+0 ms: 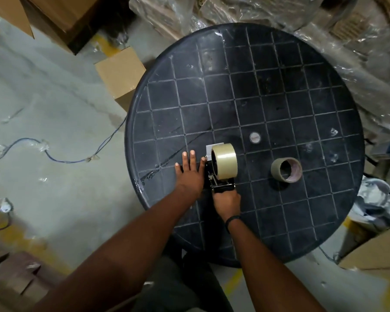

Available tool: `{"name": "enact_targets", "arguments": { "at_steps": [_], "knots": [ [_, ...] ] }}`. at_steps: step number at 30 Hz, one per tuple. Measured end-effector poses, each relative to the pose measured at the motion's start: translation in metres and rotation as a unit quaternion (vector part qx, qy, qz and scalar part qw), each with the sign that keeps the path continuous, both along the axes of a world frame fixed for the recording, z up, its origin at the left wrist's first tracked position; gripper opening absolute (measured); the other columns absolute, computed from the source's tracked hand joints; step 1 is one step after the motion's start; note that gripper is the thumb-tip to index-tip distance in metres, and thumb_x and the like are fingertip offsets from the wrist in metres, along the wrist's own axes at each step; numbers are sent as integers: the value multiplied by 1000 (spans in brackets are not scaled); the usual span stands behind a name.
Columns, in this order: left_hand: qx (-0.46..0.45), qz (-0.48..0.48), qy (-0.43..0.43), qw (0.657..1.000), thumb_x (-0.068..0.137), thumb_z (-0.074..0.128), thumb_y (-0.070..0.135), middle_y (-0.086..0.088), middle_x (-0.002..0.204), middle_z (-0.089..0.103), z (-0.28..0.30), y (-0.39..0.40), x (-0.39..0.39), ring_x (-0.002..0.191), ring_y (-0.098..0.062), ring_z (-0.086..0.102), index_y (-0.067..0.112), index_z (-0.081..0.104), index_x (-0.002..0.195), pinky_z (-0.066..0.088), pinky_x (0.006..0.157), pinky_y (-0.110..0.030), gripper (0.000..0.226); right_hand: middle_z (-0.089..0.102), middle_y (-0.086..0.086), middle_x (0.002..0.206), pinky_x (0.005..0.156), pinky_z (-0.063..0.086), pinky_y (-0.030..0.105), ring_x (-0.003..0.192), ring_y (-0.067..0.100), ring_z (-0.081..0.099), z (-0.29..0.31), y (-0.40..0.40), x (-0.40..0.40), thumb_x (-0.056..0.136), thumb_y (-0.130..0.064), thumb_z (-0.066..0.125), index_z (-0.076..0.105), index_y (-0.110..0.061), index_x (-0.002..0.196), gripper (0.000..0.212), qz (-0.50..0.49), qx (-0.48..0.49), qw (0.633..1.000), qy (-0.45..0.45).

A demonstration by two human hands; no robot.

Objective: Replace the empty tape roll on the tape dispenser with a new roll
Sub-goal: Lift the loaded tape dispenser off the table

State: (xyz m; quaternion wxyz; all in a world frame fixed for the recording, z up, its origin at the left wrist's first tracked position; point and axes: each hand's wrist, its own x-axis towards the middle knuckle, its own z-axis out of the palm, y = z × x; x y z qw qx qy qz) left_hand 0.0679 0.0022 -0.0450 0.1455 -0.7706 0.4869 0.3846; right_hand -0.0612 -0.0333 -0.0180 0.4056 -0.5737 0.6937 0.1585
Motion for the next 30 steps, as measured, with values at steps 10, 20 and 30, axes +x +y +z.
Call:
{"name": "enact_targets", "arguments": {
  "at_steps": [10, 20, 30],
  "knots": [
    [-8, 6, -4, 1000, 75, 90, 28, -26, 166, -27, -3, -1, -2, 153, -52, -20, 17, -13, 163, 10, 122, -69, 136, 68, 20, 121, 92, 51, 37, 113, 40, 63, -8, 4, -9, 80, -30, 62, 67, -8, 115, 42, -56, -22, 998, -23],
    [-4, 24, 12, 1000, 74, 91, 19, -25, 166, -29, 1, -2, -2, 152, -52, -23, 16, -11, 163, 7, 122, -71, 135, 69, 23, 116, 88, 53, 39, 109, 43, 65, -1, 19, -30, 78, -26, 62, 69, -4, 107, 37, -49, -29, 998, -16],
    [-9, 17, 12, 1000, 71, 93, 22, -24, 165, -31, 0, 1, -1, 151, -50, -25, 17, -13, 163, 6, 123, -69, 141, 72, 17, 103, 75, 45, 32, 100, 35, 66, 15, 119, -163, 91, -27, 55, 71, -5, 105, 30, 54, -10, 998, 13]
  ]
}}
